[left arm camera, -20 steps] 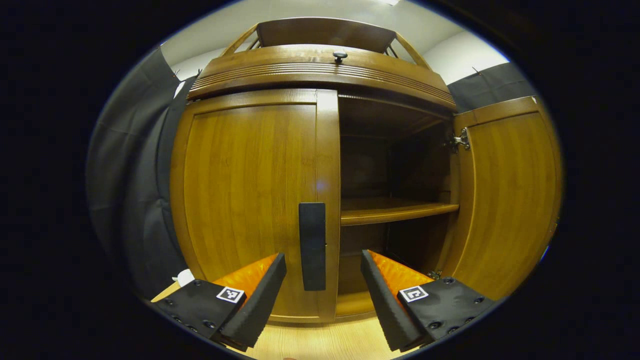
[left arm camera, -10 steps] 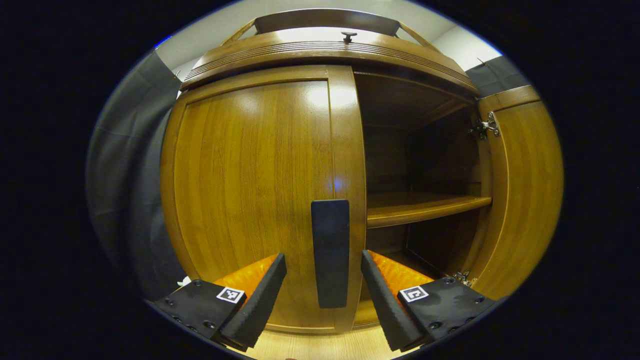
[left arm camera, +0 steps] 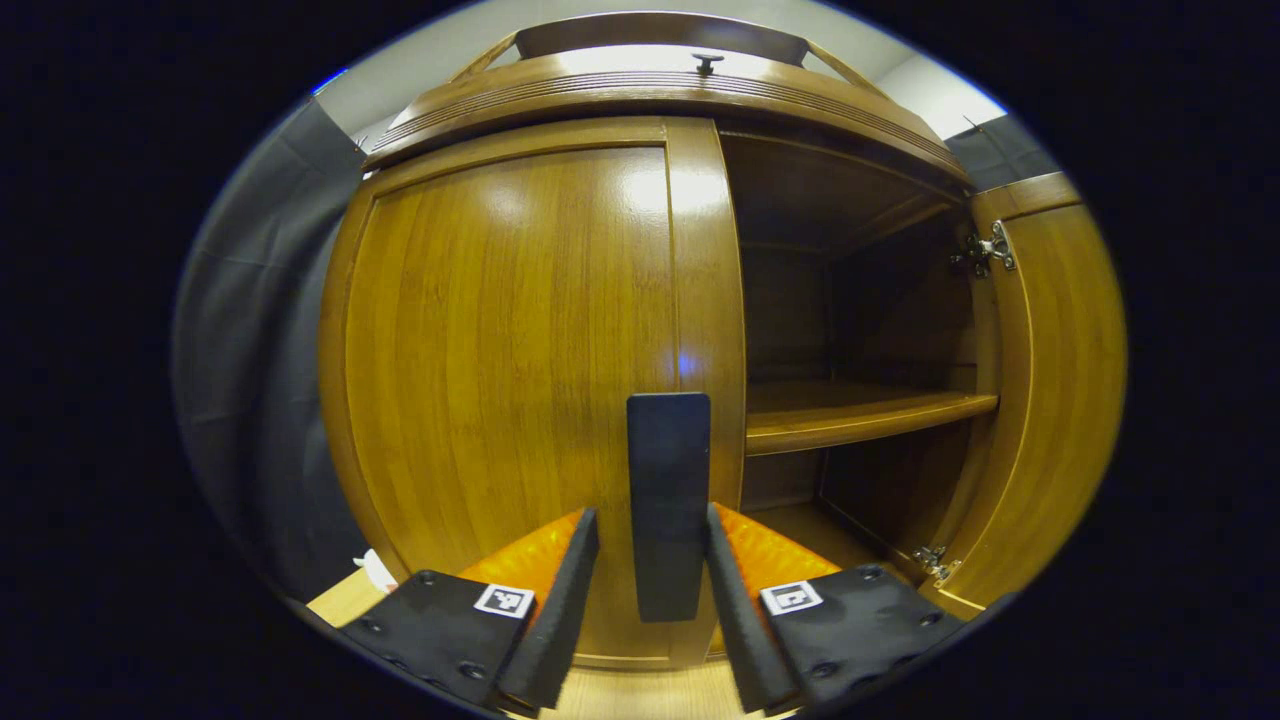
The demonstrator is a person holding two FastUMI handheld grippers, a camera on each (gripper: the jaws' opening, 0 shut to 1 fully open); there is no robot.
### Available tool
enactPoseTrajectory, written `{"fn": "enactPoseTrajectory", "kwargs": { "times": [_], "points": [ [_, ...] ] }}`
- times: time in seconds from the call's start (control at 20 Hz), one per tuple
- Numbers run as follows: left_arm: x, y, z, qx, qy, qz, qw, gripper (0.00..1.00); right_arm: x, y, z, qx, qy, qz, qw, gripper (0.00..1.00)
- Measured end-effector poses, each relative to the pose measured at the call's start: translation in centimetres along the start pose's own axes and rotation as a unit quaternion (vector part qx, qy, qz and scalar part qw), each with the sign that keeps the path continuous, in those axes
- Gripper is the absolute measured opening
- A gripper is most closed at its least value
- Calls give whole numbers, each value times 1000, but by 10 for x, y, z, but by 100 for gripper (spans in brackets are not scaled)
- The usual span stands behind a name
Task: Open the right door of the double-door shoe cabinet with the right hand, and open the left door with the left hand.
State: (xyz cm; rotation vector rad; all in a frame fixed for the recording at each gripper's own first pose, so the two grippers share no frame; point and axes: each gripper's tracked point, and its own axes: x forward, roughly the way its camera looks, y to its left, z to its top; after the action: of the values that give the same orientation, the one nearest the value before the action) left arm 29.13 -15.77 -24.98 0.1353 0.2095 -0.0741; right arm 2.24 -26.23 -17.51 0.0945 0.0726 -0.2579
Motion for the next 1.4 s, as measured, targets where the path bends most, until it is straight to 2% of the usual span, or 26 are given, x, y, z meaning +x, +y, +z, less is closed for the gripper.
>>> {"fn": "enactPoseTrajectory", "kwargs": {
  "times": [0.15, 0.25, 0.3, 0.35, 0.45, 0.65, 0.7, 0.9, 1.0, 1.05, 1.2, 1.3, 1.35, 1.4],
  "points": [
    [0, -3, -2, 2, 6, -11, 1000, 37, -1, 0, -1, -1, 1, -4, 1000, 99],
    [-3, -3, -2, -8, 2, -19, 1000, 37, -4, 2, -1, -2, 0, -4, 1000, 99],
    [-6, -3, -2, -17, -3, -23, 1000, 33, -4, 3, -1, -2, 1, -4, 1000, 26],
    [-8, -2, -3, -27, -6, -25, 999, 30, -6, 3, -2, -3, 3, -5, 1000, 99],
    [-18, -1, -2, -38, -8, -22, 999, 36, -8, 7, 0, -1, 4, -6, 1000, 99],
    [-41, -3, -1, -32, 0, -56, 998, 37, -21, 22, 9, -1, -4, -1, 1000, 99],
    [-48, -1, -1, -33, 0, -60, 998, 30, -23, 25, 11, -3, -6, 0, 1000, 99],
    [-88, 11, -2, -31, 2, -71, 997, 33, -35, 45, 19, -13, -11, 6, 1000, 99],
    [-102, 17, -1, -25, 2, -78, 997, 30, -41, 54, 24, -16, -16, 10, 1000, 99],
    [-110, 21, 0, -24, 3, -79, 997, 36, -44, 58, 26, -16, -18, 13, 1000, 99],
    [-132, 37, -2, -29, 3, -83, 996, 30, -51, 75, 29, -18, -18, 24, 999, 99],
    [-149, 50, 0, -35, 1, -83, 996, 33, -56, 85, 29, -22, -18, 31, 999, 99],
    [-158, 57, 1, -37, -1, -81, 996, 30, -58, 89, 27, -23, -16, 33, 999, 99],
    [-165, 65, 1, -35, -2, -78, 996, 33, -60, 92, 24, -22, -13, 35, 999, 92]
  ]
}}
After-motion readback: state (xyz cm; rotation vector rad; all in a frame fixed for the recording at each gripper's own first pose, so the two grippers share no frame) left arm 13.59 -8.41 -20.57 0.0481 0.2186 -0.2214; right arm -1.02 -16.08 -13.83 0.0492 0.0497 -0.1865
